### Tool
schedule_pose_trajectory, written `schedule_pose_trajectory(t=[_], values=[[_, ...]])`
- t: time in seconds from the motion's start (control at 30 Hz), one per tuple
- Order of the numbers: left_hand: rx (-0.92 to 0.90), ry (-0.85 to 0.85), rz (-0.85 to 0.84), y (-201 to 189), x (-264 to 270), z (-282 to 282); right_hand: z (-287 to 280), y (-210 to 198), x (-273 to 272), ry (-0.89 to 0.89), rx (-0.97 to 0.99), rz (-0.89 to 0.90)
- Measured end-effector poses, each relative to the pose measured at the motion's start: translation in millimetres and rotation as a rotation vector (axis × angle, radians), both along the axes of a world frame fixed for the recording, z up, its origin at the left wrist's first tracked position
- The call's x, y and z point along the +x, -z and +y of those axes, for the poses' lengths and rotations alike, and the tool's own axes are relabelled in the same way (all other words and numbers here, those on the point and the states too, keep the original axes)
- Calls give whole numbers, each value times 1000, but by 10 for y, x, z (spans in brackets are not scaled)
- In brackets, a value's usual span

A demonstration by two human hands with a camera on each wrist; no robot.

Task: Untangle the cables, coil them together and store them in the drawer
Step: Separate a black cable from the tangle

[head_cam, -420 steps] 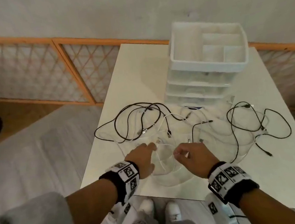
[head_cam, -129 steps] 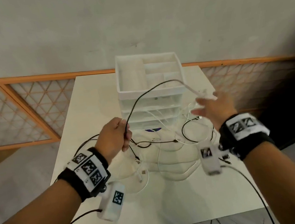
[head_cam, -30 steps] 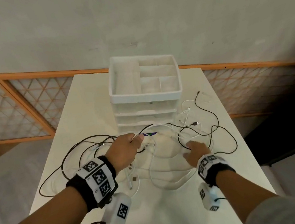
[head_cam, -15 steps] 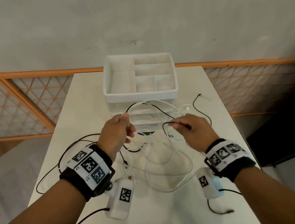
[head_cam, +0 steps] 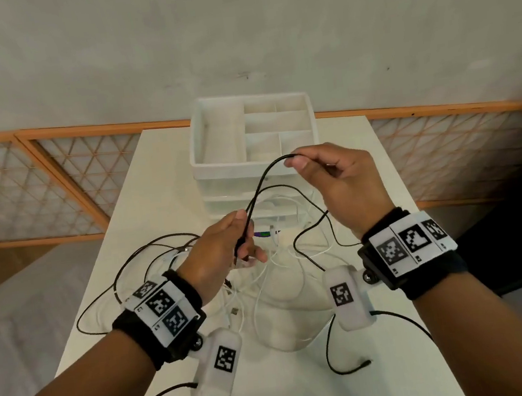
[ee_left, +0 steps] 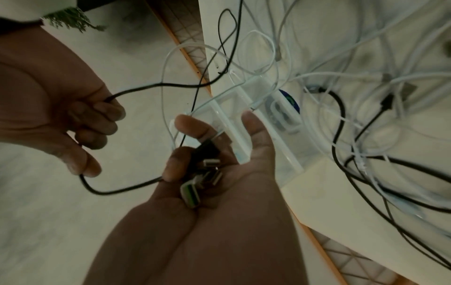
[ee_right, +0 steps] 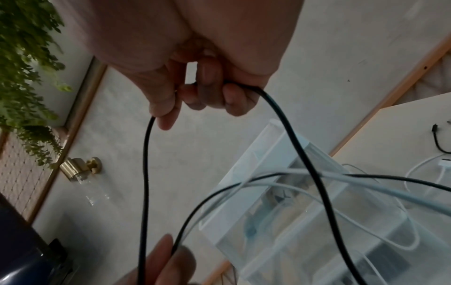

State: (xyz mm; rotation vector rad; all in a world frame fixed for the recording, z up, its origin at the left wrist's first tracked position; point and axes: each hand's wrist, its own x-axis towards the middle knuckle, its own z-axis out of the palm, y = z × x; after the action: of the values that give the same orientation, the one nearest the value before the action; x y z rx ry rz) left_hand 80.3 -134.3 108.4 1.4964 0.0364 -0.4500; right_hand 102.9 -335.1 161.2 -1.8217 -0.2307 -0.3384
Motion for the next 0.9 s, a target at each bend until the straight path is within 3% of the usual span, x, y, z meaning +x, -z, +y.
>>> schedule_pose_trajectory(t=[0.13,0.2,0.3,0.37,0.43,0.57,0.63,0.73,0.77,0.9], values=[[-23,-11,49,-155,38,225,15,-37,-22,142,10,-6],[-32,-61,15,-284,98,339,-125,120,14,225,-241,61],[-31,-99,-56,-479,187,536,-471,487,50,319,-800,397],[2,-89,-81,-520,227,628,-608,725,8,344,-878,668],[50,-51,-92,-486,242,671,-603,792,-25,347,-736,735],[195,-89,-111,-311,279,731,-481,412,22,463,-113,347],[208,-184,-99,-258,309,768,-453,226,50,483,-105,297],[152,-271,-107,-281,356,792,-508,307,48,454,-495,471],[135,-287,-107,-298,368,792,-499,345,41,442,-512,456],[171,-273,-119,-278,383,745,-277,106,49,351,-18,151]])
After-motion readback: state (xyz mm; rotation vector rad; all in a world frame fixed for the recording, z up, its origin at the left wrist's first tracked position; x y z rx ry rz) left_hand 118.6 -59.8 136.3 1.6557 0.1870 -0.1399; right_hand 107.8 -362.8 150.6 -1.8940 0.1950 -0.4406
